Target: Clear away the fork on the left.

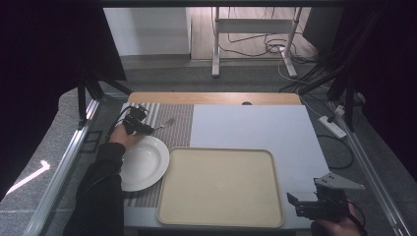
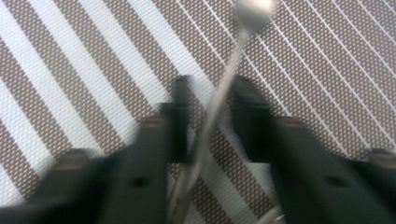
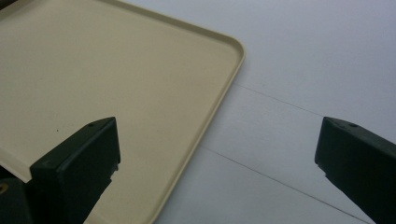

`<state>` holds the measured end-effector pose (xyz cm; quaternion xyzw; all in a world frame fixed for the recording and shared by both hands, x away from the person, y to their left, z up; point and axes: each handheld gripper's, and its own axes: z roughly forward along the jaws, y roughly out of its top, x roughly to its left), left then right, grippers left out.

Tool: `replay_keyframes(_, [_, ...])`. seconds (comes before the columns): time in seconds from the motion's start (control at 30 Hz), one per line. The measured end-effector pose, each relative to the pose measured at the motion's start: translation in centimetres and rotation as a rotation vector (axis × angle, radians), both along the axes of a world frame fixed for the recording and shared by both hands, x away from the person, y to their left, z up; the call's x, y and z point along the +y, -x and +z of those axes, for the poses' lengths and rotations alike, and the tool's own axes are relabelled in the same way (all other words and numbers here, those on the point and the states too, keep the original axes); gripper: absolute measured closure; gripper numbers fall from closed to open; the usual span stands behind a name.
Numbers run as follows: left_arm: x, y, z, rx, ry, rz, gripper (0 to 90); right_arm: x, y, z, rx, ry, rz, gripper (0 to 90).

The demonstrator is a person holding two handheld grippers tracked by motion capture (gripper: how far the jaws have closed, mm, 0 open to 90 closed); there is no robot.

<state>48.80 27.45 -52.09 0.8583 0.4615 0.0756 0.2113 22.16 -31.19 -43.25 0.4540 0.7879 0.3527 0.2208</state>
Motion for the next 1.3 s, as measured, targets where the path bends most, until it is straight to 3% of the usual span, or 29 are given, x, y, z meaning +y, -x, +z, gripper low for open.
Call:
replay_keyframes(0.13, [0.0, 0.1, 0.0, -0.002, -0.005, -0.038, 82.6, 0.0, 0.0, 0.0, 0.001, 0.0, 0.0, 0.7])
replay_keyframes(0.33, [0.9, 0.1, 0.3, -0.016, -0.06, 0.01, 84.6, 0.0, 0.0, 0.0, -0.001, -0.003, -0.002, 0.7])
replay_keyframes(0.67, [4.4, 1.1, 1.8, -0.03, -0.044, 0.096, 84.6, -0.1, 0.0, 0.0, -0.001, -0.007, -0.002, 0.7])
replay_keyframes(0.83, [5.2, 1.5, 3.0, -0.034, -0.038, 0.103, 84.6, -0.1, 0.0, 0.0, -0.001, -0.009, -0.002, 0.7])
replay_keyframes(1.03, [5.3, 2.3, 4.0, -0.027, -0.005, 0.1, 84.6, -0.1, 0.0, 0.0, 0.0, -0.01, -0.004, 0.7])
replay_keyframes(1.3, [3.8, 3.8, 5.0, -0.012, -0.004, 0.054, 84.6, 0.0, 0.0, 0.0, 0.0, -0.004, -0.005, 0.7])
